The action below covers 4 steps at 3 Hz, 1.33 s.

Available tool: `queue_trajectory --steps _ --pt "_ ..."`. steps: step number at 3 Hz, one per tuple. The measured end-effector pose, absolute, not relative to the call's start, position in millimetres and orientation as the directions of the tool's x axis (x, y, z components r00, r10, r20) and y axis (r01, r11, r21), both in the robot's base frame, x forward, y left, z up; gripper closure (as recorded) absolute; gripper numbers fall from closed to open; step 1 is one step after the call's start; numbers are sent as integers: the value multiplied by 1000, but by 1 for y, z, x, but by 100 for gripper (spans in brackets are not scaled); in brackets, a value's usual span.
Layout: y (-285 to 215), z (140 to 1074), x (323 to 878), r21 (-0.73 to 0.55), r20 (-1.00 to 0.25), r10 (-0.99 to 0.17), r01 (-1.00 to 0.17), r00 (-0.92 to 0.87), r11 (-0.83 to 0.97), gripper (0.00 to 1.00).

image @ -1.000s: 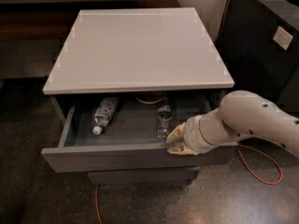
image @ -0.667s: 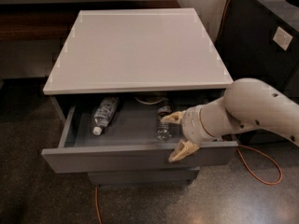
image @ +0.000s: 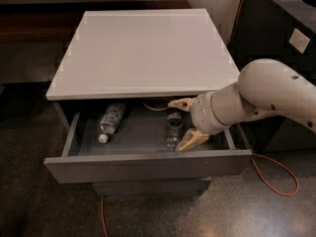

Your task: Pick water bottle from top drawer and place on counter

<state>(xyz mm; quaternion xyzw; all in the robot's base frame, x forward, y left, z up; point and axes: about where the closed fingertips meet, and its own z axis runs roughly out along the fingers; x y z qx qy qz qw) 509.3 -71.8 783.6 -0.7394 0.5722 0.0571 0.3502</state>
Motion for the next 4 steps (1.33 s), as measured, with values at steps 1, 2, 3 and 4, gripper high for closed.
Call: queue_trajectory --steps 1,2,3,4 --pt "-79 777 526 -444 -481 -819 -892 312 -80 49" --pt "-85 760 535 -426 -473 -834 -902 283 -65 72" --pt "-89 736 538 -387 -468 -848 -920 248 -55 95" --pt "-88 706 536 -338 -436 -872 -939 220 -68 100"
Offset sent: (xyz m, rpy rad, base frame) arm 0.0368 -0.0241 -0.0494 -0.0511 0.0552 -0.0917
